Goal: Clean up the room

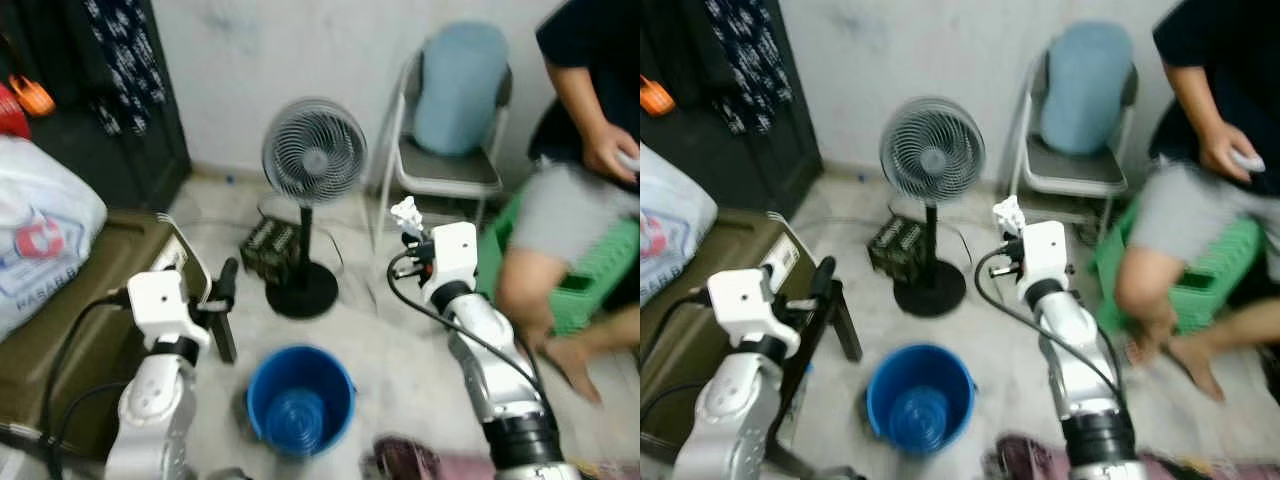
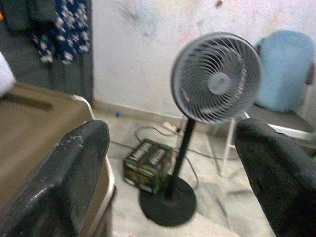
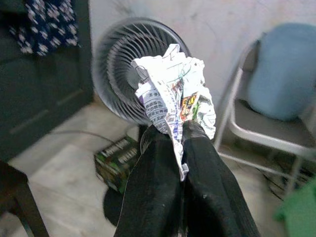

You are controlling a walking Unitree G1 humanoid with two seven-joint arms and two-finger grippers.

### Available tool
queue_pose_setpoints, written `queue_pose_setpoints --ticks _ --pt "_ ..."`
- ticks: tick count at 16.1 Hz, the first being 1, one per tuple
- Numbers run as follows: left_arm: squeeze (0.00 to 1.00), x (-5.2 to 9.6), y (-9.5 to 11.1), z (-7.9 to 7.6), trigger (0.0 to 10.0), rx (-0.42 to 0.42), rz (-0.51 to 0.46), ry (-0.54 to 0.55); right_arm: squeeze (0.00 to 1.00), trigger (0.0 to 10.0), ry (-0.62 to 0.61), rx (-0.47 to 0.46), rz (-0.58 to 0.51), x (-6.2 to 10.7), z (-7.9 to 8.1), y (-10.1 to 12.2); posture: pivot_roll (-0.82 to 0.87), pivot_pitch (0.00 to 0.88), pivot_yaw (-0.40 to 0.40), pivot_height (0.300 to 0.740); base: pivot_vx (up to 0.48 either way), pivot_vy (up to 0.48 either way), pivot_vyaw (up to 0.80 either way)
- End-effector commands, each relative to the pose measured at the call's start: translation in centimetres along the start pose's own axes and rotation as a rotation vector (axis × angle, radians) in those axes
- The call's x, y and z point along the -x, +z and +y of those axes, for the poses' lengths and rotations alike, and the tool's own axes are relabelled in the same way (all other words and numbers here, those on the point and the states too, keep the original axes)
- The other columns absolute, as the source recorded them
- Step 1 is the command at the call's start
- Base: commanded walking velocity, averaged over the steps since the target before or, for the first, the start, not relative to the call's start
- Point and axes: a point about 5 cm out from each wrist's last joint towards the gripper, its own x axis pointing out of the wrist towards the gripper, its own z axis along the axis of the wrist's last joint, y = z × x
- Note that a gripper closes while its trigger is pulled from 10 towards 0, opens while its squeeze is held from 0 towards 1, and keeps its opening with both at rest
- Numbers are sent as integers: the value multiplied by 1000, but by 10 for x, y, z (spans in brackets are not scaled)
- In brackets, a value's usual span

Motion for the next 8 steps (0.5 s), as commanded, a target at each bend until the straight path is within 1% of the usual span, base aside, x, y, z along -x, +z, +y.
queue_pose_setpoints --ticks 1,2,5,6,7,8 --pt "0 0 3 5 10000 -10 -17 26 0 10000 26 2 -24 -3 7 6 -16 0 -74 740 259 0 0" --pt "0 0 3 5 10000 -11 -13 43 0 10000 26 1 -23 -3 7 6 -16 0 -74 740 0 0 0" --pt "0 1 4 7 10000 -10 -15 45 0 10000 29 -10 -23 -5 9 6 -11 0 -75 740 0 0 0" --pt "0 2 5 9 10000 -32 -27 58 0 10000 38 -12 -26 -8 11 7 4 0 -78 740 0 0 0" --pt "0 3 7 10 10000 -27 -33 34 0 10000 43 8 -30 -10 12 7 7 0 -79 740 0 0 0" --pt "0 4 7 12 10000 -56 -28 29 0 10000 32 9 -25 -11 12 6 21 0 -86 740 0 0 0"
